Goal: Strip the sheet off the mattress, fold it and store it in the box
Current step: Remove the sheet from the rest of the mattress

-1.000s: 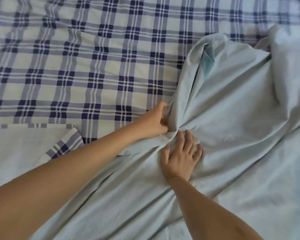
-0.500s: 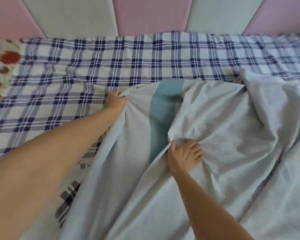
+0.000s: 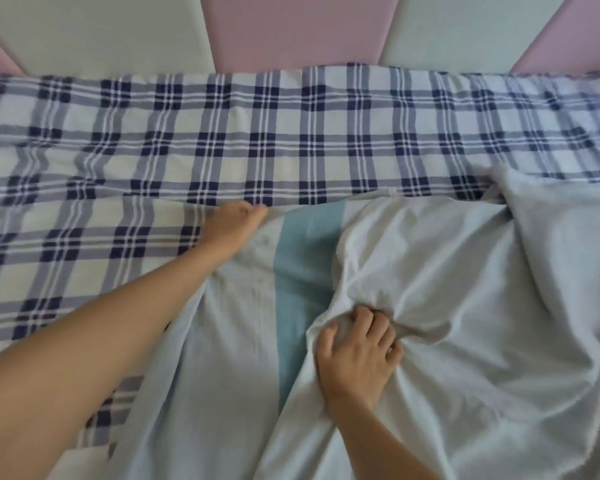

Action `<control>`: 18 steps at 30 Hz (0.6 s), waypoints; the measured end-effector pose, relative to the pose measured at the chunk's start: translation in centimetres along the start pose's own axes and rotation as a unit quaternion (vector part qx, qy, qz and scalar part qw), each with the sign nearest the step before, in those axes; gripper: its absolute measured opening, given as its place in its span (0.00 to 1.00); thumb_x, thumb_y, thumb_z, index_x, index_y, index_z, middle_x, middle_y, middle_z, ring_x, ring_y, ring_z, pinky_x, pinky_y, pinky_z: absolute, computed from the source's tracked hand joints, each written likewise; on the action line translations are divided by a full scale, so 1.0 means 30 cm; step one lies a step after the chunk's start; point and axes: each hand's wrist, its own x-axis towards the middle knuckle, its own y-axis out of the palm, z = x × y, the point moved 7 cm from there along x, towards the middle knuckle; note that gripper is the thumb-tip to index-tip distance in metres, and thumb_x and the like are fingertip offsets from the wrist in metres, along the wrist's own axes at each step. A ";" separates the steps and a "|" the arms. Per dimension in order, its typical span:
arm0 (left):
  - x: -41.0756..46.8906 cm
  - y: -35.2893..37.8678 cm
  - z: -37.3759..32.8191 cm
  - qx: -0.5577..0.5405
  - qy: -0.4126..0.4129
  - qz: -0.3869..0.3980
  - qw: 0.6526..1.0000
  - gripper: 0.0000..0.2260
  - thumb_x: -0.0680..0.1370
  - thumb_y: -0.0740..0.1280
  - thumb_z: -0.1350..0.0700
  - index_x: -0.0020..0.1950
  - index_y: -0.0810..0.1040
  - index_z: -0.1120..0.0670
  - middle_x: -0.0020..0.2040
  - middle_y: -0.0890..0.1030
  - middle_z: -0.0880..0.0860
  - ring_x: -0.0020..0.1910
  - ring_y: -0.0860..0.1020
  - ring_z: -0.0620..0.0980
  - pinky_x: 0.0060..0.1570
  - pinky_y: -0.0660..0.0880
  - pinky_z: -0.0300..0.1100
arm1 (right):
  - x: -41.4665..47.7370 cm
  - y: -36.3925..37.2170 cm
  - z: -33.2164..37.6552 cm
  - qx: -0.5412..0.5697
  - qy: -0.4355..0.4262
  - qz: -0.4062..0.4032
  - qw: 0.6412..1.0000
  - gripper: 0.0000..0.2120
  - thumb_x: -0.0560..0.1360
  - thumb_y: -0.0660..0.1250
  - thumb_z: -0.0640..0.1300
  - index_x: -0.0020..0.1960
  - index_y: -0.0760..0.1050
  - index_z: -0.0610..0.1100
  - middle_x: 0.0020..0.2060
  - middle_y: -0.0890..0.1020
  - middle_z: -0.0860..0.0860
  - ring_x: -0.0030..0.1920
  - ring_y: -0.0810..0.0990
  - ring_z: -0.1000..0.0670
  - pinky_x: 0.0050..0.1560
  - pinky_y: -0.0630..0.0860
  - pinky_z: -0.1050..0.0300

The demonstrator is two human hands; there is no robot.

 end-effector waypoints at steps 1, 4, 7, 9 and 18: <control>0.009 0.051 -0.071 -0.010 0.014 0.079 0.997 0.19 0.73 0.59 0.37 0.34 0.71 0.50 0.33 0.72 0.51 0.34 0.72 0.53 0.35 0.65 0.43 | 0.000 0.001 0.003 0.000 -0.001 0.007 1.000 0.22 0.66 0.57 0.56 0.51 0.74 0.42 0.46 0.75 0.44 0.48 0.74 0.41 0.53 0.65 0.45; 0.010 0.184 -0.254 0.002 0.061 0.229 0.972 0.26 0.73 0.64 0.34 0.46 0.77 0.59 0.37 0.71 0.50 0.34 0.69 0.46 0.35 0.64 0.42 | 0.005 0.003 0.011 0.004 -0.008 0.026 1.000 0.22 0.66 0.57 0.56 0.51 0.75 0.42 0.47 0.76 0.44 0.48 0.75 0.40 0.53 0.65 0.44; -0.053 0.317 -0.371 0.020 0.142 0.328 0.934 0.19 0.74 0.66 0.39 0.48 0.76 0.55 0.48 0.77 0.52 0.41 0.73 0.46 0.43 0.68 0.41 | 0.006 0.011 0.010 -0.004 -0.005 0.046 0.999 0.23 0.65 0.57 0.56 0.51 0.75 0.41 0.47 0.76 0.43 0.48 0.75 0.40 0.53 0.65 0.44; -0.123 0.393 -0.389 0.025 0.160 0.391 0.906 0.17 0.75 0.65 0.39 0.41 0.73 0.54 0.46 0.74 0.52 0.40 0.71 0.46 0.43 0.67 0.41 | 0.007 0.016 0.013 -0.004 -0.005 0.055 0.998 0.25 0.65 0.57 0.56 0.50 0.76 0.39 0.47 0.77 0.41 0.48 0.73 0.40 0.53 0.65 0.44; -0.100 0.404 -0.387 -0.294 -0.118 0.362 0.877 0.19 0.74 0.71 0.57 0.63 0.71 0.54 0.42 0.78 0.51 0.37 0.76 0.44 0.35 0.76 0.36 | 0.014 0.027 0.021 -0.011 0.000 0.128 0.992 0.27 0.68 0.54 0.55 0.53 0.77 0.36 0.48 0.77 0.39 0.50 0.72 0.40 0.55 0.65 0.44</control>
